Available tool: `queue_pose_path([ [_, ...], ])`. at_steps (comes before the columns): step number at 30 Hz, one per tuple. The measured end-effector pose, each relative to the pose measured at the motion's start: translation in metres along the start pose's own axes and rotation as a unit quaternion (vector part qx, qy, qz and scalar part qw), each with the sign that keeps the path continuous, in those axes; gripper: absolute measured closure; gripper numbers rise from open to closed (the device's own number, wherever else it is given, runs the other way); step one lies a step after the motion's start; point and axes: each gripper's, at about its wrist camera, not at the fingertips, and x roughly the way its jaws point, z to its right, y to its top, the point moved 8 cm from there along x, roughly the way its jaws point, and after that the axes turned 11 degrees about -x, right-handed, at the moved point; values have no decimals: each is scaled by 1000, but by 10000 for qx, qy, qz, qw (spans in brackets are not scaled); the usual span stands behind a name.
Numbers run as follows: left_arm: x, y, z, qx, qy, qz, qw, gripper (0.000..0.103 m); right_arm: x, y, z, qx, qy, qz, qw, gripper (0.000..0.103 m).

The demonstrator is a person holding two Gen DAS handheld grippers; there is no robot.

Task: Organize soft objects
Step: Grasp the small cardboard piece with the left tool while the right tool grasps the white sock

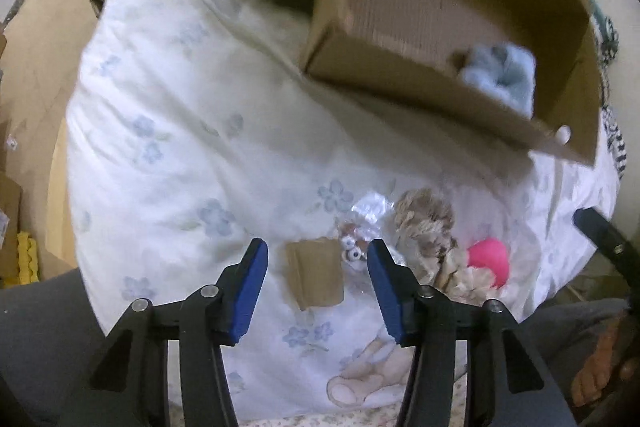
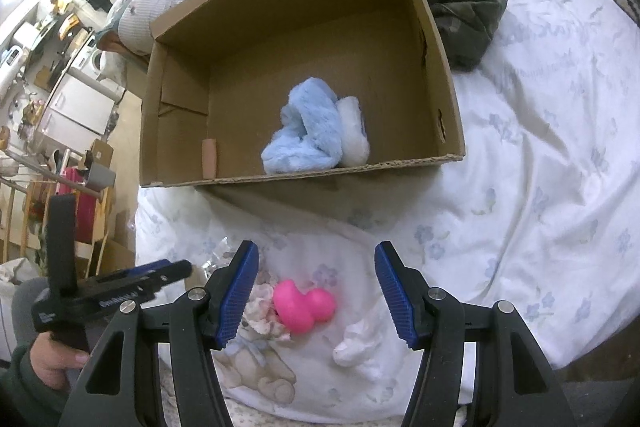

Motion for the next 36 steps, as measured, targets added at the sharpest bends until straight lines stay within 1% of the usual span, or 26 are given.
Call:
queue_pose_path([
  [1,7,-3,0,50,98,-104,9999,62,0,0,1,20,-4,-20,10000,39],
  [3,14,-7,0,44,131,-226,9996,69,1,-2,5,77,-22,-68,9999,39],
  [5,14,-9,2,58,116,-233,9996,77,2,-4,11,127,-82,-137,9998,39],
  [7,12,-10,3,108,179,-216,9995,86,3,-6,16,217,-92,-196,9995,39],
  [10,8,-10,3,68,131,-198,9997,92,5,-9,21,377,-14,-283,9989,39],
  [12,0,-8,1,6,82,-114,9999,93,7,-13,23,465,55,-376,9982,39],
  [14,-12,-4,-4,-6,86,79,9999,93,10,-18,27,567,121,-514,9970,39],
  [15,-19,-2,-4,-16,74,205,9998,93,13,-23,28,627,143,-641,9959,39],
  [19,-34,3,-4,-15,86,493,9987,93,26,-42,31,732,230,-1127,9907,39],
  [22,-40,5,-2,21,65,542,9985,93,35,-53,27,639,234,-1422,9875,40],
  [23,-39,7,-3,35,61,553,9984,93,38,-56,24,562,235,-1517,9866,45],
  [24,-39,5,-2,56,57,559,9984,93,42,-58,21,464,224,-1604,9857,47],
  [26,-38,2,3,71,56,561,9984,93,48,-63,16,295,171,-1757,9839,47],
  [28,-38,2,4,85,41,561,9984,93,54,-67,13,166,93,-1880,9820,50],
  [31,-43,4,3,107,27,576,9983,93,63,-71,12,80,9,-2005,9797,65],
  [32,-41,2,3,115,20,582,9982,93,65,-72,13,59,-24,-2029,9792,71],
  [34,-42,3,3,113,7,581,9982,93,66,-73,11,4,-50,-2002,9797,74],
  [35,-42,3,3,112,12,584,9982,93,65,-71,8,1,66,-1910,9816,75],
  [36,-42,3,3,106,10,587,9982,93,62,-70,5,-16,85,-1824,9832,76],
])
